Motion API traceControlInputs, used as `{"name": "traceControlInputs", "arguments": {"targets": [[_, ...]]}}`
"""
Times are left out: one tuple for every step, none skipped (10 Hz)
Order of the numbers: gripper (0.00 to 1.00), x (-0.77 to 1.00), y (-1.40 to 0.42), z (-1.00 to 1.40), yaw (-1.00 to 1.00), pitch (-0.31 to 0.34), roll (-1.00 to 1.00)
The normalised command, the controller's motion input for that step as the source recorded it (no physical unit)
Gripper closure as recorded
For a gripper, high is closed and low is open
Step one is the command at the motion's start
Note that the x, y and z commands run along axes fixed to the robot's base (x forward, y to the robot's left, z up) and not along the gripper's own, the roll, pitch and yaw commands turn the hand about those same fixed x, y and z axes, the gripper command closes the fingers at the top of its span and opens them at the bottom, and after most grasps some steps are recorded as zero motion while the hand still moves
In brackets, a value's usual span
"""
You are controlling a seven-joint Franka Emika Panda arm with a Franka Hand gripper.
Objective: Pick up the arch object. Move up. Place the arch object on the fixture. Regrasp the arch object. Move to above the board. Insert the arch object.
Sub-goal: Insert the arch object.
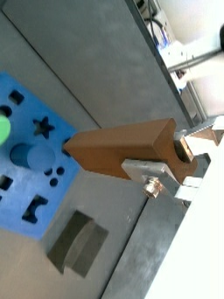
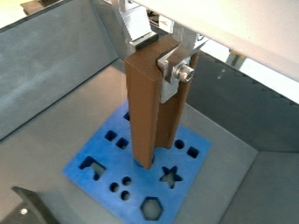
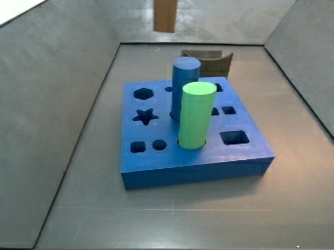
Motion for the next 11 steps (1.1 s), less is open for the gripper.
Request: {"name": "traceControlInputs", "arguments": {"targets": [[1.00, 0.93, 0.35, -0.01, -0.29, 0.024, -0.02], [1.00, 0.84, 0.35, 0.00, -0.41, 0.000, -0.04], [1.00, 0.69, 0.34, -0.02, -0.55, 0.000, -0.03], [1.00, 0.49, 0.27, -0.09, -0.72, 0.000, 0.00], [1.00, 0.22, 0.10, -0.15, -0.91, -0.006, 0.00], [1.00, 0.00, 0.00, -0.21, -1.00, -0.011, 0.00], [1.00, 0.00, 0.00, -0.22, -1.00, -0.011, 0.00], [1.00, 0.00, 0.00, -0.22, -1.00, -0.016, 0.00], [1.00, 0.00, 0.00, -0.22, -1.00, -0.011, 0.00], [1.00, 0.00, 0.00, -0.23, -1.00, -0.011, 0.00], [1.00, 0.00, 0.00, -0.22, -1.00, -0.013, 0.00]]}}
